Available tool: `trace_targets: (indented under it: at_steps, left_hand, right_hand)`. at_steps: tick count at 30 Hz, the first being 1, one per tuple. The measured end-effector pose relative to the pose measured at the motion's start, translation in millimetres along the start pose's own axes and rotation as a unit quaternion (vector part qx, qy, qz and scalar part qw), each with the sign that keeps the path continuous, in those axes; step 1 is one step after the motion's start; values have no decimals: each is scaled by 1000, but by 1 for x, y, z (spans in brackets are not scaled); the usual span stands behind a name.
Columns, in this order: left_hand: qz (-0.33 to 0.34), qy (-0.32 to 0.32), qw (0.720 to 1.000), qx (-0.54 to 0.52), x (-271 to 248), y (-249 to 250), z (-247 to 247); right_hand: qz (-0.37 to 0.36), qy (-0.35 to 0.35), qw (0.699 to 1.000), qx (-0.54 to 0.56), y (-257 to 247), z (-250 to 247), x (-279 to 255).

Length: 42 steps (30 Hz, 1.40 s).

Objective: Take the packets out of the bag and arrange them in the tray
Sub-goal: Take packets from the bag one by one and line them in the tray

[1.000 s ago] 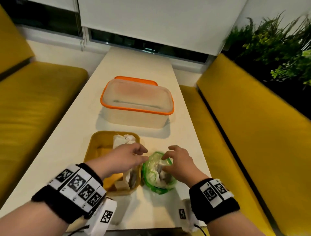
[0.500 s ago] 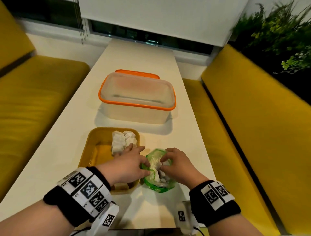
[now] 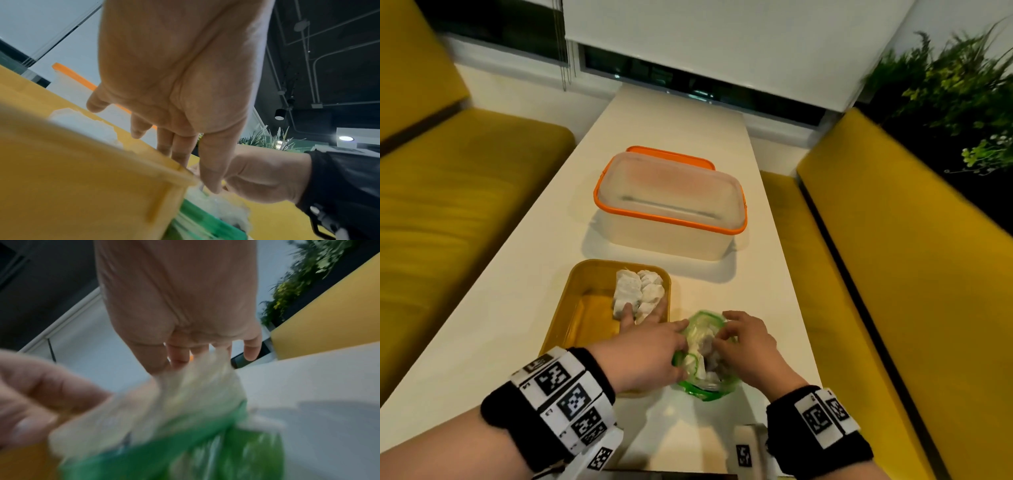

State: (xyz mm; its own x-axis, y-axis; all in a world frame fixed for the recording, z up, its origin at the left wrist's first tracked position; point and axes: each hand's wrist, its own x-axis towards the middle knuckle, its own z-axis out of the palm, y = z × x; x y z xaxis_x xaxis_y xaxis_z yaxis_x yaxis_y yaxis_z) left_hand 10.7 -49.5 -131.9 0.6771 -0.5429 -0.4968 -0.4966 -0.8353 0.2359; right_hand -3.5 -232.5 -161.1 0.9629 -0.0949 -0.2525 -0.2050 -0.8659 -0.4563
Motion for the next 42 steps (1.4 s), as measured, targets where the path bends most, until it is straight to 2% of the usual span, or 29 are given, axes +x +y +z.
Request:
trace_targets:
  at_steps: [3,6,8,10,11,13,14,15,18,20,21,22,23,25,26,27,29,32,33,34,35,37,38,40,42]
  left_hand:
    - [7,11,1000,-7,-2,-2,1]
    - [15,124,987,-100,-1,-3,-2]
    - [21,206,953,-221,0,0,-7]
    - [24,223,920,-323,0,6,-14]
    - [26,216,893,-395,1,10,-16]
    - [23,193,812,-550,0,17,-21]
    - [21,191,783,-591,0,18,-23]
    - [23,199,775,-599,1,19,-24]
    - [26,217,807,-549,3,18,-24]
    - [19,223,823,-522,4,17,-24]
    - [16,218,822,-526,5,16,-23]
    - [16,199,811,-550,6,16,-23]
    - [18,165,789,-591,6,16,-23]
    - [19,81,724,-684,5,16,-24]
    - [16,54,694,-718,4,14,-25]
    - [12,46,675,-736,5,12,-25]
    - [1,76,673,-736,8,8,-25]
    - [-9,173,706,-686,14,3,-26]
    - [-5,199,704,-682,15,4,-27]
    - [3,216,686,-694,16,6,-28]
    - [12,219,653,-724,17,7,-28]
    - [25,172,588,-790,17,12,-29]
    - [36,127,579,-805,16,14,-29]
    - [57,69,603,-793,13,15,-28]
    - [56,84,619,-779,13,11,-27]
  right_hand:
    - [-3,27,998,59,6,-17,-6]
    - [-10,59,991,123,4,-32,-19]
    - [-22,69,973,219,-1,-40,-26]
    - [-40,66,954,291,-5,-41,-29]
    - [-49,66,945,315,-7,-40,-29]
    - [-64,70,933,346,-11,-37,-29]
    - [-67,74,926,365,-13,-37,-31]
    - [-70,76,915,389,-16,-37,-33]
    - [-76,51,890,448,-20,-37,-36]
    - [-81,39,897,432,-22,-34,-36]
    - [-78,47,903,420,-22,-31,-35]
    - [-72,58,906,413,-22,-29,-34]
    - [-65,68,907,410,-21,-27,-32]
    - [-57,83,908,408,-21,-24,-30]
    - [-56,91,908,405,-20,-24,-29]
    - [-56,99,908,404,-20,-22,-28]
    - [-50,107,907,404,-19,-19,-26]
    - [-35,84,912,399,-20,-13,-25]
    - [-33,69,911,405,-21,-12,-25]
    - [-33,59,906,417,-23,-12,-25]
    - [-33,57,899,432,-26,-12,-25]
    - [-37,70,881,467,-35,-13,-24]
    - [-42,73,871,483,-39,-13,-23]
    - [-56,52,865,496,-46,-13,-24]
    - [-59,42,897,437,-45,-13,-23]
